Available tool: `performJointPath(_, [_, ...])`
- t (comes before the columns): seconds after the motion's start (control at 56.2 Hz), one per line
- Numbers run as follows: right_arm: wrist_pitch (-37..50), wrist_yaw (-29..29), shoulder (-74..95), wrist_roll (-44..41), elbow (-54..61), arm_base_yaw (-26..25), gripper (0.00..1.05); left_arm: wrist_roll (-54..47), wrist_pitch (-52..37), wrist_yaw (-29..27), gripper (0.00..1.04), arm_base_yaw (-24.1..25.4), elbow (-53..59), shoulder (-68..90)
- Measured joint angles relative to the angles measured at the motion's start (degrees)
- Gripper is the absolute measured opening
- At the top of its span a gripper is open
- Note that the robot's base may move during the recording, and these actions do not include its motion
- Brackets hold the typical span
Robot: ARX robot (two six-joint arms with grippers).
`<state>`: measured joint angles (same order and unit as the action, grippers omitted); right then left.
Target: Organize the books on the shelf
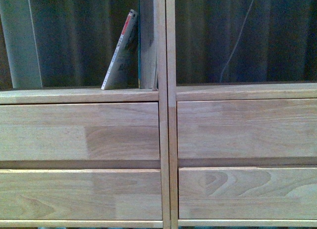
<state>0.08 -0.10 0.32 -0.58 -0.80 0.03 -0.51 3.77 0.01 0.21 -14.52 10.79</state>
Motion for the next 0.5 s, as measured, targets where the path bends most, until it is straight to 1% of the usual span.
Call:
performJointPath(0.142, [0.0, 0.0, 0.0, 0.0, 0.0, 0.0, 0.67, 0.0, -1.1, 0.0, 0.08, 0.0, 3.5, -2.2])
performJointPath(0.178, [0.0, 0.0, 0.0, 0.3, 0.0, 0.0, 0.69, 0.0, -1.2, 0.0, 0.03, 0.0, 4.1, -2.5])
performJointPath(0.232, [0.0, 0.1, 0.0, 0.3, 0.0, 0.0, 0.6, 0.2, -1.6, 0.0, 0.03, 0.0, 5.2, -3.2])
performJointPath(0.249, [0.0, 0.1, 0.0, 0.3, 0.0, 0.0, 0.58, 0.2, -1.7, 0.0, 0.03, 0.0, 5.3, -3.3])
performJointPath(0.338, [0.0, 0.1, 0.0, 0.3, 0.0, 0.0, 0.41, 0.2, -2.1, 0.0, 0.03, 0.0, 6.8, -4.3])
performJointPath(0.356, [0.0, 0.1, 0.0, 0.3, 0.0, 0.0, 0.39, 0.2, -2.1, 0.0, 0.03, 0.0, 6.9, -4.4])
performJointPath(0.445, [0.0, 0.1, 0.0, 0.3, 0.0, 0.0, 0.21, 0.2, -2.4, 0.0, 0.03, 0.0, 7.9, -5.2])
performJointPath(0.463, [0.0, 0.1, 0.0, 0.3, 0.0, 0.0, 0.19, 0.2, -2.4, 0.0, 0.03, 0.0, 8.1, -5.4])
performJointPath(0.499, [0.0, 0.1, 0.0, 0.3, 0.0, 0.0, 0.13, 0.2, -2.6, 0.0, 0.03, 0.0, 8.5, -5.7])
